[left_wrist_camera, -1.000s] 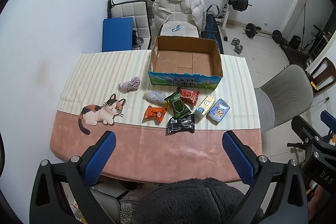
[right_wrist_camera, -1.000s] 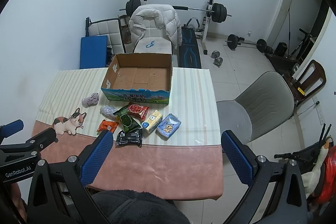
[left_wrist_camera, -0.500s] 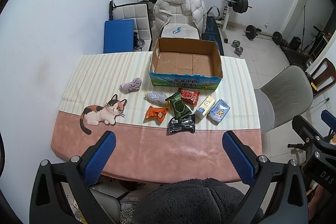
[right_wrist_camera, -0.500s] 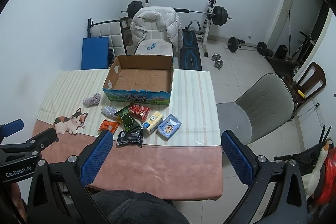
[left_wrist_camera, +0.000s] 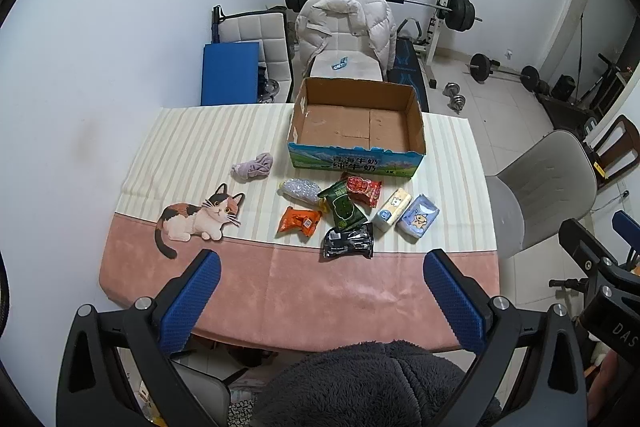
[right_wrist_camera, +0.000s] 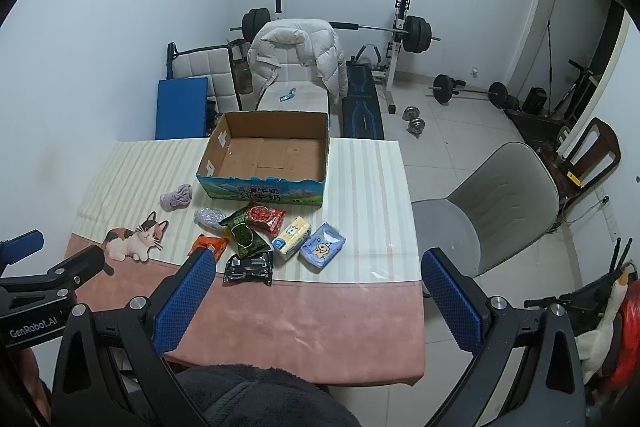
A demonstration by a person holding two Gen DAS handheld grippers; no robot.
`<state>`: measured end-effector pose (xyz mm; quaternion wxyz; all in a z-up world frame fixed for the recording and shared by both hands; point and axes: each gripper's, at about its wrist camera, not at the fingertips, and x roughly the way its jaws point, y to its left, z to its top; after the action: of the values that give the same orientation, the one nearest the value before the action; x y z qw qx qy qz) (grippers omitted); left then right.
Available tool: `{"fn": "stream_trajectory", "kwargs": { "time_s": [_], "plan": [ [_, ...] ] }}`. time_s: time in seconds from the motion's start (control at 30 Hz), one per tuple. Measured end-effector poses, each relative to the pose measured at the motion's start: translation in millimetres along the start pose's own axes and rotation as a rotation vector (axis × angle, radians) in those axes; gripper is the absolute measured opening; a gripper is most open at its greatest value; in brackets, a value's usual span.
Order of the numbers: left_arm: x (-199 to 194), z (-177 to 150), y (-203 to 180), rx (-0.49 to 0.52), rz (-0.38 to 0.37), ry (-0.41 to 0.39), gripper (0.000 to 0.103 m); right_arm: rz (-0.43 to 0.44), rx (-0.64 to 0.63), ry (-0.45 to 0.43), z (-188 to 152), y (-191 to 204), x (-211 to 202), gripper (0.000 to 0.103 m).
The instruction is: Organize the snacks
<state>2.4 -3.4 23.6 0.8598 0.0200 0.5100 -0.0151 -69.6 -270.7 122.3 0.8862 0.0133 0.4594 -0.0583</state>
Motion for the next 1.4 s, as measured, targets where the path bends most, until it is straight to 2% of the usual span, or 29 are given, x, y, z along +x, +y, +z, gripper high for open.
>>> {"fn": "stream_trajectory", "kwargs": {
  "time_s": [0.33, 0.5, 0.6, 0.7, 0.77, 0.8, 0.9, 0.97, 1.0, 1.07, 1.13, 1.2, 1.23, 1.27, 1.4],
  "plan": [
    [1.1, -4.6, -1.3, -0.001, 0.002, 0.001, 0.103, 0.015, -0.001, 0.007, 1.8, 0.2, 3.8, 0.103],
    [22.7, 3.8, 4.8, -0.031, 0.005, -0.008, 0.103, 0.037, 0.028, 0.039, 1.2, -6.7, 27.0, 0.103],
    [58.0, 16.5, 21.6, -0.11, -0.012, 0.056, 0.103, 0.063, 0.072, 0.085, 0.6, -18.0, 63.9, 0.103],
    [108.2, 24.0, 49.5, -0.244, -0.048, 0.16, 0.103, 0.077, 0.124, 0.141, -0.7, -33.3, 111.0, 0.103],
    [152.2, 24.4, 68.7, -0.334, -0.053, 0.24, 0.103, 0.096, 0.158, 0.18, -1.8, -43.7, 145.2, 0.103],
    [170.4, 22.7, 74.5, -0.365, -0.03, 0.271, 0.103, 0.098, 0.177, 0.201, -3.1, -49.5, 164.7, 0.103],
    [212.8, 17.3, 77.4, -0.341, 0.039, 0.288, 0.103, 0.12, 0.189, 0.279, -8.5, -60.6, 222.4, 0.103],
    [248.4, 13.5, 75.0, -0.284, 0.096, 0.347, 0.103, 0.125, 0.19, 0.361, -12.8, -65.6, 266.4, 0.103],
    [266.7, 10.0, 77.2, -0.284, 0.092, 0.384, 0.103, 0.124, 0.19, 0.39, -15.1, -66.1, 286.1, 0.103],
    [304.1, -0.3, 85.5, -0.338, 0.049, 0.479, 0.1, 0.115, 0.193, 0.441, -18.9, -65.5, 319.0, 0.103],
    [340.1, -9.6, 98.7, -0.432, -0.025, 0.555, 0.094, 0.099, 0.22, 0.492, -24.6, -63.8, 353.0, 0.103],
    [366.6, -13.8, 106.0, -0.505, -0.087, 0.609, 0.091, 0.093, 0.251, 0.528, -29.0, -59.6, 382.1, 0.103],
    [384.9, -15.4, 109.9, -0.551, -0.128, 0.646, 0.086, 0.086, 0.275, 0.549, -31.8, -55.7, 400.7, 0.103],
    [398.7, -16.6, 113.3, -0.584, -0.154, 0.674, 0.081, 0.077, 0.293, 0.567, -34.5, -51.7, 414.5, 0.103],
    [439.0, -11.2, 117.1, -0.64, -0.206, 0.727, 0.081, 0.059, 0.405, 0.636, -45.3, -44.1, 465.3, 0.1]
  ]
}}
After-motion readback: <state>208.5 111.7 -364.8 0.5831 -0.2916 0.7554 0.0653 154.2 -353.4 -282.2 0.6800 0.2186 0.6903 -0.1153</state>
